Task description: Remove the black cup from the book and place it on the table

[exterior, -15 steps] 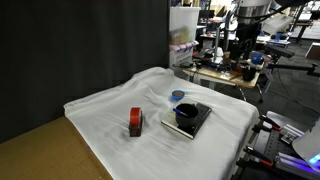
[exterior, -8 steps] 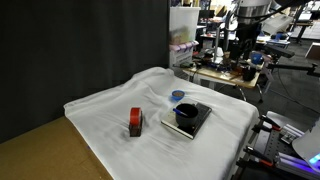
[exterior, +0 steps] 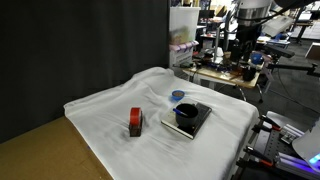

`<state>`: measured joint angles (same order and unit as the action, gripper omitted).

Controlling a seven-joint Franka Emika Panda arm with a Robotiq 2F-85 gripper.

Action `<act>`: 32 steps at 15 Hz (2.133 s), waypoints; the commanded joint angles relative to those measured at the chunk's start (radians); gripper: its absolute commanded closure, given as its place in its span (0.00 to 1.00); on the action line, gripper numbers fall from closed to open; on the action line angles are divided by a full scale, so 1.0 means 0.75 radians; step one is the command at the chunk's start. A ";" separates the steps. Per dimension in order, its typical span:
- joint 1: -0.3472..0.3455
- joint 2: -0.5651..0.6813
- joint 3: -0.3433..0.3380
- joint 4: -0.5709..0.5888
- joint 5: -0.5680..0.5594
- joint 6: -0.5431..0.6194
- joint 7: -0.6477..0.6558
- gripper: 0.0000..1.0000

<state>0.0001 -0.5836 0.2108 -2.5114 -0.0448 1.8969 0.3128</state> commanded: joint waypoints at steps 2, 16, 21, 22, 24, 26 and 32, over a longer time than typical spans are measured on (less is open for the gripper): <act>0.048 0.028 -0.013 0.019 -0.010 0.002 -0.024 0.00; 0.090 0.040 -0.008 -0.033 -0.019 0.036 -0.003 0.00; 0.099 0.044 0.014 -0.060 -0.036 0.064 0.010 0.00; 0.095 0.061 0.018 -0.070 -0.048 0.089 0.015 0.00; 0.077 0.137 0.017 -0.061 -0.079 0.151 0.014 0.00; 0.060 0.212 0.009 -0.059 -0.126 0.232 0.019 0.00; -0.001 0.447 -0.057 -0.043 -0.278 0.459 0.017 0.00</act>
<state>0.0112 -0.3050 0.1815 -2.5652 -0.2060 2.1966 0.3152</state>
